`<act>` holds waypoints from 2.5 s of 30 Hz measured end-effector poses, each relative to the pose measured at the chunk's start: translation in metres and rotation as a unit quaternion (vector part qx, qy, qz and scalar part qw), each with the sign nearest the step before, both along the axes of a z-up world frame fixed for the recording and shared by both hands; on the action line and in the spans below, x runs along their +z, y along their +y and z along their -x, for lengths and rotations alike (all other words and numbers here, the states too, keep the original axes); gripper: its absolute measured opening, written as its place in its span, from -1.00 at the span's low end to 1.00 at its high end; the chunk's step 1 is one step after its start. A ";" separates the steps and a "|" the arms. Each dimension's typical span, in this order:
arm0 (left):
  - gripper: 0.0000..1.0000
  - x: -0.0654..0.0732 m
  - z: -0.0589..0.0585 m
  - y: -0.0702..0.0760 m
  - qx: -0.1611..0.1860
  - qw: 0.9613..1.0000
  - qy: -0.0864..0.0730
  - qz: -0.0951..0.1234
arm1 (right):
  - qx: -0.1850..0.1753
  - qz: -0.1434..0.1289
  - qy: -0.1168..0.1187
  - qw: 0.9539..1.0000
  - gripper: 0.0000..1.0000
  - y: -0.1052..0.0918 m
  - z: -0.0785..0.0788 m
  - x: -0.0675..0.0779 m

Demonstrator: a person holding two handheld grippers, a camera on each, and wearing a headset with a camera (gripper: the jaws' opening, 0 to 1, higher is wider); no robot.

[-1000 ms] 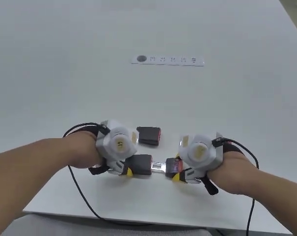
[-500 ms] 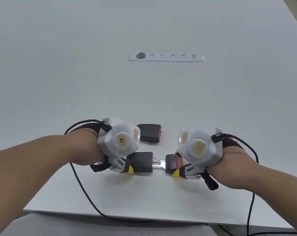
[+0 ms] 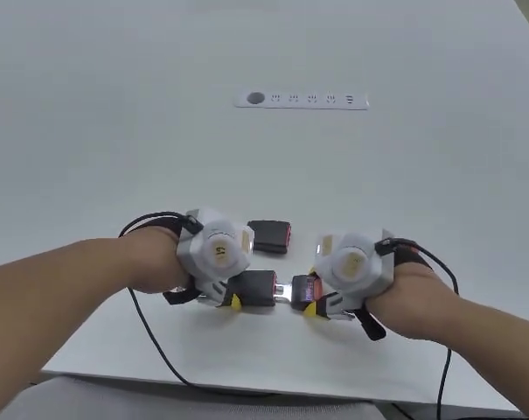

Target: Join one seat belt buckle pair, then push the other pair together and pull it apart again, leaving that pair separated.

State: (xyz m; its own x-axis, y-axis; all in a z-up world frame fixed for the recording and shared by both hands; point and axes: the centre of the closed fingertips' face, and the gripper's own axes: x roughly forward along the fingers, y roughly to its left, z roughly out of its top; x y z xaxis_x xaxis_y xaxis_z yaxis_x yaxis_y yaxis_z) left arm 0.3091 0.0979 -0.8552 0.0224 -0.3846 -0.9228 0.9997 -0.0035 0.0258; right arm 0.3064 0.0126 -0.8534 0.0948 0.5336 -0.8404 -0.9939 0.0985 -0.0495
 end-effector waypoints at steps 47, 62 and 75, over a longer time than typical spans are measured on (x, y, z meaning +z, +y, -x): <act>-0.36 0.000 0.000 0.000 -0.013 1.000 0.003 -0.007 | -0.015 -0.013 0.009 1.000 -0.36 0.020 -0.001 0.001; -0.36 0.001 -0.001 0.002 -0.003 1.000 0.009 0.011 | -0.012 -0.022 0.023 0.999 -0.34 0.019 0.000 0.001; -0.30 0.003 -0.001 0.001 0.005 1.000 -0.012 -0.009 | -0.005 -0.008 0.019 1.000 -0.27 0.021 0.003 0.003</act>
